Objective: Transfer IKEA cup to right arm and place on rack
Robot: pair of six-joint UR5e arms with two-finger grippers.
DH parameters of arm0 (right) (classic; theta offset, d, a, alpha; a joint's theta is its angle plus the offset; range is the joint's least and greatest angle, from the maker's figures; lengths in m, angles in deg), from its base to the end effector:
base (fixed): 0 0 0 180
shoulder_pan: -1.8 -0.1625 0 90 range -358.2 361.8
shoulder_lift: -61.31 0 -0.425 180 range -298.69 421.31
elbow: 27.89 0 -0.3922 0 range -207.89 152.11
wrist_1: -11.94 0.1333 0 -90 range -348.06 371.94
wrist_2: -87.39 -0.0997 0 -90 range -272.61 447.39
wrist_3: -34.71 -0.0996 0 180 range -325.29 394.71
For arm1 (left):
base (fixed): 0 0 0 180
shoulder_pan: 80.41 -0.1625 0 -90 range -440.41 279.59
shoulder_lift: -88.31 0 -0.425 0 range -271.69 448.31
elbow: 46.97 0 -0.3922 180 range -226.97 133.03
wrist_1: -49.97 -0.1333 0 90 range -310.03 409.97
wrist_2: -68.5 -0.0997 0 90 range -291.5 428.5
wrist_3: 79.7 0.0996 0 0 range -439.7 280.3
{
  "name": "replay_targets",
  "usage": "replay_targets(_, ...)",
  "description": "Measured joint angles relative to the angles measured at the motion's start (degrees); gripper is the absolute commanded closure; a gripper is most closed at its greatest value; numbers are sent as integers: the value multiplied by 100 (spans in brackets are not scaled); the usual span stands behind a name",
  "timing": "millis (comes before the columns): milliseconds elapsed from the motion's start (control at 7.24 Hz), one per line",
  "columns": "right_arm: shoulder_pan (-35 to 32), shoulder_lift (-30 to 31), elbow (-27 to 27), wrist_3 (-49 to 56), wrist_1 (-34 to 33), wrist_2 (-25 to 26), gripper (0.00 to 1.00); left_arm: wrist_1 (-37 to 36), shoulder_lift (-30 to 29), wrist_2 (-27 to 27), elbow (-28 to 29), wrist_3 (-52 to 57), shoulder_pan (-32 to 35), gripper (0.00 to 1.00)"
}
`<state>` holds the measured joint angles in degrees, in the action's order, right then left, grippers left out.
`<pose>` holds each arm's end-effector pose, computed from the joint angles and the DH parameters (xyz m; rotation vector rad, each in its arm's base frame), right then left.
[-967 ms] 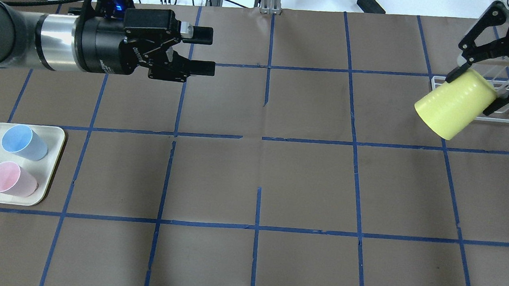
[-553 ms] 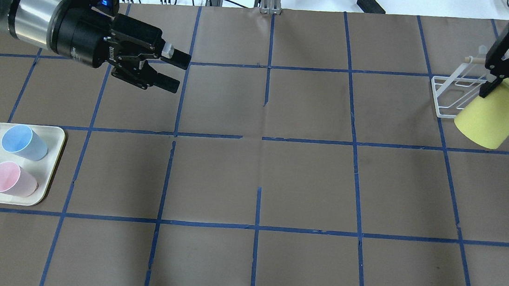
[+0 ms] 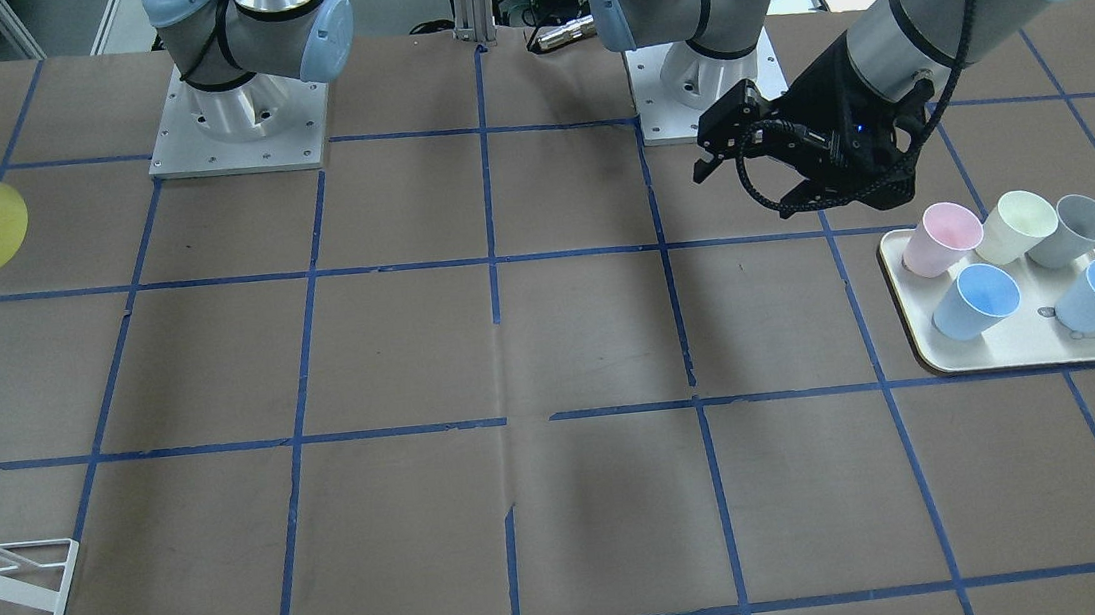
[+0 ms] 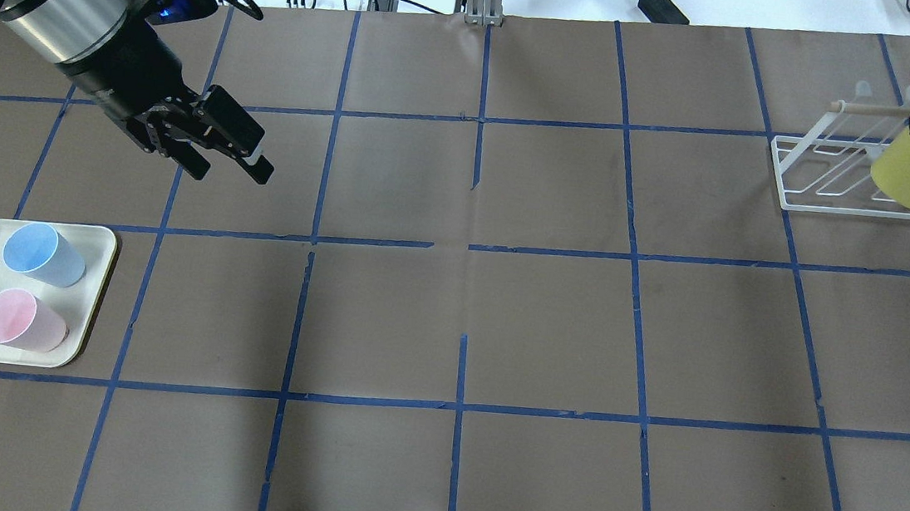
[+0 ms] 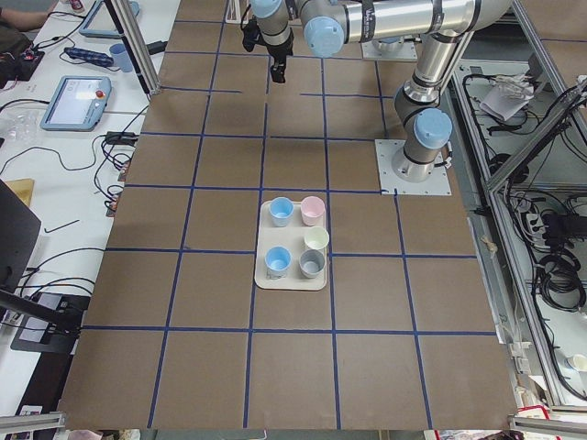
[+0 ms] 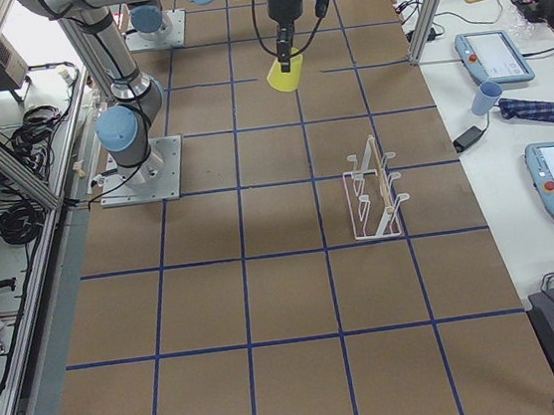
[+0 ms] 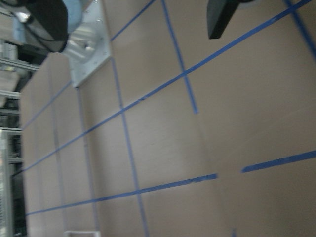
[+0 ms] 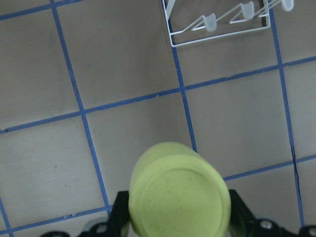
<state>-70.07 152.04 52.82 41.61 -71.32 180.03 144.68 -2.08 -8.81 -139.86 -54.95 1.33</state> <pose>-0.0289 -0.5020 0.5621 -0.3037 -3.0684 0.0708 -0.0847 -0.4970 0.4550 -0.3920 -2.8616 -0.1022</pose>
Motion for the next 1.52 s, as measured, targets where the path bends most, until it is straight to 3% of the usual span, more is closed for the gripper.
replay_targets(138,21,-224,14,125,-356,5,71,-334,51,-775,-3,-191,192,0)
replay_targets(414,56,-737,99,271,-1035,12,72,-549,191,-1461,4,-839,449,0)
replay_targets(691,278,-1122,469,807,-1989,-4,73,-654,202,-1529,12,-1698,609,0)
replay_targets(967,575,-1265,953,1353,-3027,-79,75,-702,194,-1483,-32,-1848,644,0)
replay_targets(1520,680,-1533,1127,1627,-3785,-345,74,-1142,144,-1065,-14,-1790,329,0)
